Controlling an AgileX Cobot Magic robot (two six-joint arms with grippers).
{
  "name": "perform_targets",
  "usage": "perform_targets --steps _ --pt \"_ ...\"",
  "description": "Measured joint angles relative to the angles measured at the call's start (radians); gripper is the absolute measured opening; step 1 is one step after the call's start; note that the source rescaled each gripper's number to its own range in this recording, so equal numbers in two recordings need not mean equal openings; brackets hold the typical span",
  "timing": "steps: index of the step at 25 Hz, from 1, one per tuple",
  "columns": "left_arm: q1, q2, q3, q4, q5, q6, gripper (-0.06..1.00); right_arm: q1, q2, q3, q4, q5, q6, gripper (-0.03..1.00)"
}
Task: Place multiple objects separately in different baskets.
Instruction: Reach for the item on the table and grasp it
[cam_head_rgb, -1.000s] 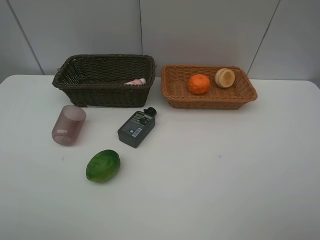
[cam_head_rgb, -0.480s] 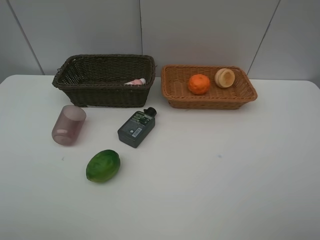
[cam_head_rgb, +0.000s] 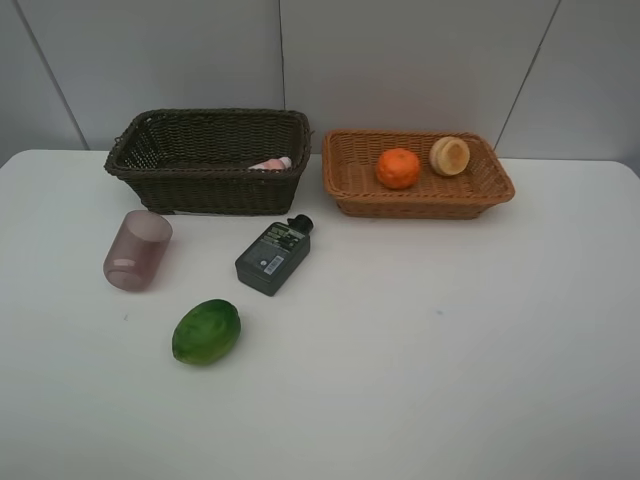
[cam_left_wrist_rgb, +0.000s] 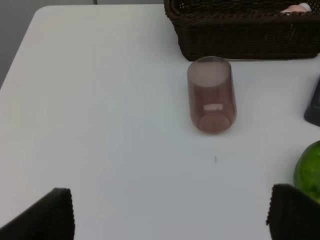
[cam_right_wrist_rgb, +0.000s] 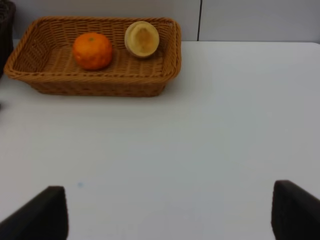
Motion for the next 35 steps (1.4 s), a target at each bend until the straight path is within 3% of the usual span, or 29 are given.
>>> perform_targets --steps 17,29,35 --pt "0.000 0.029 -0.022 -0.026 0.000 -0.026 1.00 0.000 0.000 0.000 0.000 -0.001 0.000 0.82" --pt "0.000 0.684 -0.322 -0.105 0.031 0.053 1.00 -0.003 0.000 0.000 0.000 -0.001 0.000 0.82" --pt "0.000 0.947 -0.385 -0.103 -0.061 0.071 1.00 -0.003 0.000 0.000 0.000 -0.001 0.000 0.82"
